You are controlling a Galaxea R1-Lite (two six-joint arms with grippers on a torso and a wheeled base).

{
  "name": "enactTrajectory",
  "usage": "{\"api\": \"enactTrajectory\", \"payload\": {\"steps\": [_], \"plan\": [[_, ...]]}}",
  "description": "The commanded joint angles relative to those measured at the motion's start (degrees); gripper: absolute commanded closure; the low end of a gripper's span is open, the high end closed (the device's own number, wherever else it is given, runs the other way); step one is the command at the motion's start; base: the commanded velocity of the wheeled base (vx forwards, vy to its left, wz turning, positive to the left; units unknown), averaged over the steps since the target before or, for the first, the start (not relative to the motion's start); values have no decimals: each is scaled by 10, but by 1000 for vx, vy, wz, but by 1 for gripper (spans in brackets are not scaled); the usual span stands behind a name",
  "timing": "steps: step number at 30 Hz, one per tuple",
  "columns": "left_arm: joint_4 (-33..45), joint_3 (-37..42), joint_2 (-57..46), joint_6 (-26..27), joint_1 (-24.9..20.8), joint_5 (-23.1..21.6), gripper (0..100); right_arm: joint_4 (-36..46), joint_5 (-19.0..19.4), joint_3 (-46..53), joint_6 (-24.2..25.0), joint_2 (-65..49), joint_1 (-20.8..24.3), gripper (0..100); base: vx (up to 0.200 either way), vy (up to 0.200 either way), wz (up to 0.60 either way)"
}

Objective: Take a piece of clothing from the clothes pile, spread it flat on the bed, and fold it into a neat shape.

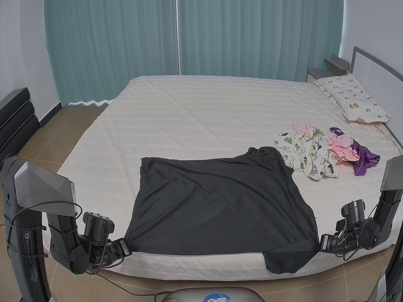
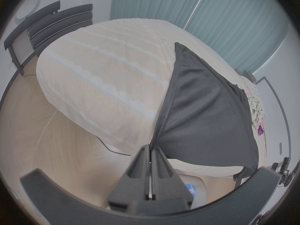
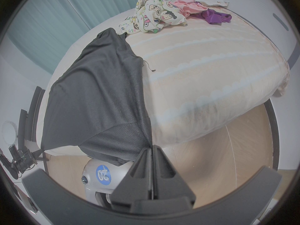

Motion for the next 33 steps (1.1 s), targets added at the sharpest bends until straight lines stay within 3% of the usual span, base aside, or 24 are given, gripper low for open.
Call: {"api": "enactTrajectory", "payload": {"steps": [1, 8, 11, 17, 24, 30, 33], "plan": [[0, -1, 0, -1, -1, 0, 0, -2, 2, -2, 3, 1, 4, 0, 0, 0, 0], [-4, -5, -18, -6, 4, -2, 0, -5, 19, -23, 37, -15, -5, 0, 0, 0, 0], [-11, -6, -52, -23, 9, -27, 0, -5, 30, -52, 110, -25, 1, 0, 0, 0, 0], [-11, -10, -79, -45, 10, -49, 0, -29, 31, -71, 176, -24, 21, 0, 0, 0, 0], [-7, -9, -77, -49, 14, -68, 0, -68, 31, -70, 209, -19, 31, 0, 171, 0, 0], [-10, -10, -75, -50, 14, -69, 0, -69, 32, -70, 210, -16, 34, 0, 200, 0, 0], [-11, -11, -75, -50, 14, -69, 0, -69, 32, -69, 210, -14, 34, 0, 0, 0, 0]]}}
